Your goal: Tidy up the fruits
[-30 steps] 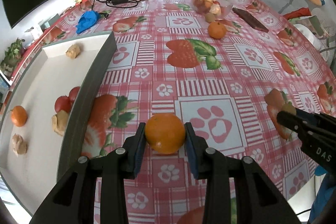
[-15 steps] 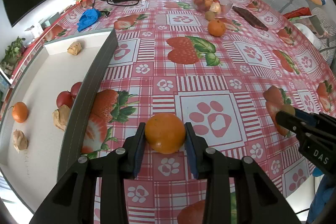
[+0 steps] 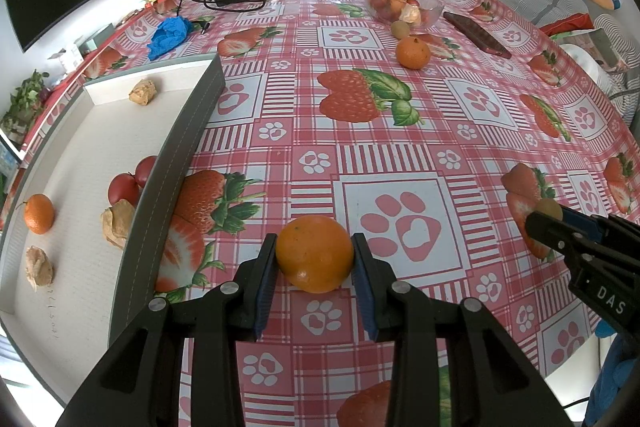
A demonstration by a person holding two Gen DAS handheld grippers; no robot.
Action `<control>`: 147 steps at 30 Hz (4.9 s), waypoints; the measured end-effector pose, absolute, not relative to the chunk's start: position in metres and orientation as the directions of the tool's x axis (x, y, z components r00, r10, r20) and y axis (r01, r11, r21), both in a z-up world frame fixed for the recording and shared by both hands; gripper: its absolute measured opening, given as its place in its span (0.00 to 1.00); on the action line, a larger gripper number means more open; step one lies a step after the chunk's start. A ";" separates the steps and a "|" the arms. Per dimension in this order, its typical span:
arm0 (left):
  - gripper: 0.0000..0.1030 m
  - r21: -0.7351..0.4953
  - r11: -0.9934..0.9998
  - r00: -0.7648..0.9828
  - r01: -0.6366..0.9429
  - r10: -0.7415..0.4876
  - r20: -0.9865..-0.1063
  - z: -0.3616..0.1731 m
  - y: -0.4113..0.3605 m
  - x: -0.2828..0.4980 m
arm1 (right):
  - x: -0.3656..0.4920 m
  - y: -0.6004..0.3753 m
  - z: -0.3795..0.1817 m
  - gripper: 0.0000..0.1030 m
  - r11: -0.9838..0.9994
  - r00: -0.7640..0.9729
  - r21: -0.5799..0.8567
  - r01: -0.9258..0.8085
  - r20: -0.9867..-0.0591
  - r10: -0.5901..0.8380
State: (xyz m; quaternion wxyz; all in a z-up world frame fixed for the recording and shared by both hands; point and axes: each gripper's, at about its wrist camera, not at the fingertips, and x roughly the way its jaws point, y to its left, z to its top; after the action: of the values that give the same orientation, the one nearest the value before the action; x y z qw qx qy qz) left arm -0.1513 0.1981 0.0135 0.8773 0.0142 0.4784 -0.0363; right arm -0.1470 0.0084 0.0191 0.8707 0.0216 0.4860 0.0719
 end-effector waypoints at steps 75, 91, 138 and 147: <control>0.75 -0.027 0.996 0.627 -0.089 0.035 -0.778 0.078 0.373 -0.115 | -0.027 0.194 0.087 0.94 0.918 0.476 0.186 -0.351 -0.808 0.346; 0.77 -0.070 0.986 0.580 0.154 -0.147 -0.801 0.073 0.255 -0.092 | 0.070 0.014 0.048 0.94 0.978 0.477 0.197 0.070 -0.867 0.140; 0.40 -0.035 0.986 0.549 0.161 -0.119 -0.827 0.013 0.136 -0.034 | -0.098 -0.048 0.027 0.27 0.985 0.559 0.171 -0.020 -0.815 0.153; 0.40 0.005 0.996 0.627 0.092 -0.054 -0.778 0.009 0.174 -0.130 | -0.135 -0.024 0.017 0.27 0.991 0.621 0.135 -0.021 -0.775 0.119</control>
State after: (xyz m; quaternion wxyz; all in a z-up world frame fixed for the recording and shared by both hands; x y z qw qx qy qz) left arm -0.1301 0.1742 0.0092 0.9015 0.0221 0.4302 -0.0404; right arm -0.1354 -0.0244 0.0172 0.8985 0.0566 0.4335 0.0389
